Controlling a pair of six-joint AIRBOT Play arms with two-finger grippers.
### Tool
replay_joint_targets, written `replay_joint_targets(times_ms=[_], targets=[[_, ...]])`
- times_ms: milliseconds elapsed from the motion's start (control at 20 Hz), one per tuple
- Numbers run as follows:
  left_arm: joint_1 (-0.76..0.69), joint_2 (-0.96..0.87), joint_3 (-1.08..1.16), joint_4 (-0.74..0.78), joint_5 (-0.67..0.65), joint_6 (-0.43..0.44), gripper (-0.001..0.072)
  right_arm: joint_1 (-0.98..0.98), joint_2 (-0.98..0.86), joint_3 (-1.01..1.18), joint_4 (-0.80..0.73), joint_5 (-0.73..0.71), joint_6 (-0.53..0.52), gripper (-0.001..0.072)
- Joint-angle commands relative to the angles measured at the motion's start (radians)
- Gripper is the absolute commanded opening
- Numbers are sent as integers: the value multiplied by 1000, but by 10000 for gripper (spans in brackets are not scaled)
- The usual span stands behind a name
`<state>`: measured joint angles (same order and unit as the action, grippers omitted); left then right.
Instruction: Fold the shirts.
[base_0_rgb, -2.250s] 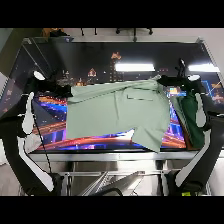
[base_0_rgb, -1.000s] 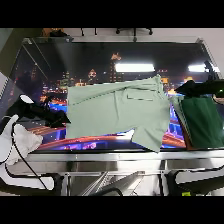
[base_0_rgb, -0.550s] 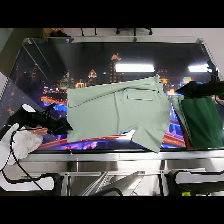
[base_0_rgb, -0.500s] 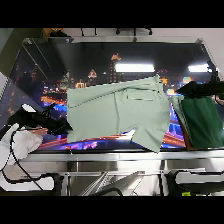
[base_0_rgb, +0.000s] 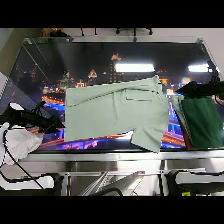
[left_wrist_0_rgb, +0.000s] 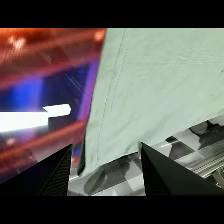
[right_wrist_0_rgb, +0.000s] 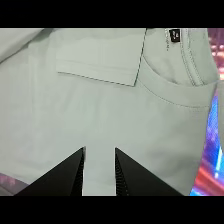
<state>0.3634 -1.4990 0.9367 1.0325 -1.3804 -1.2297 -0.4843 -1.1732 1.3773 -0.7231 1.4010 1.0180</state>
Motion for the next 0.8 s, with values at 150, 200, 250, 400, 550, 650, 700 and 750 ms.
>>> replay_joint_targets(times_ms=[150,200,250,400,550,650,700,750], targets=[[6,0,-153,-18,80,19,480,0,0,0,0,0,1,227],[-3,0,-171,-24,93,25,480,0,0,0,0,0,1,227],[-12,0,-181,-42,105,33,480,0,0,0,0,0,4,227],[-52,0,-181,-115,148,47,478,0,0,0,0,8,6,227],[-89,0,-143,-101,211,79,13,0,0,-1,0,31,19,226],[-85,0,-92,-97,222,77,13,-1,0,-1,-1,48,29,226],[-80,0,-60,-82,221,76,13,-1,0,-2,-5,60,35,226],[-72,0,-36,-69,218,76,12,-1,2,-8,-10,72,54,226]])
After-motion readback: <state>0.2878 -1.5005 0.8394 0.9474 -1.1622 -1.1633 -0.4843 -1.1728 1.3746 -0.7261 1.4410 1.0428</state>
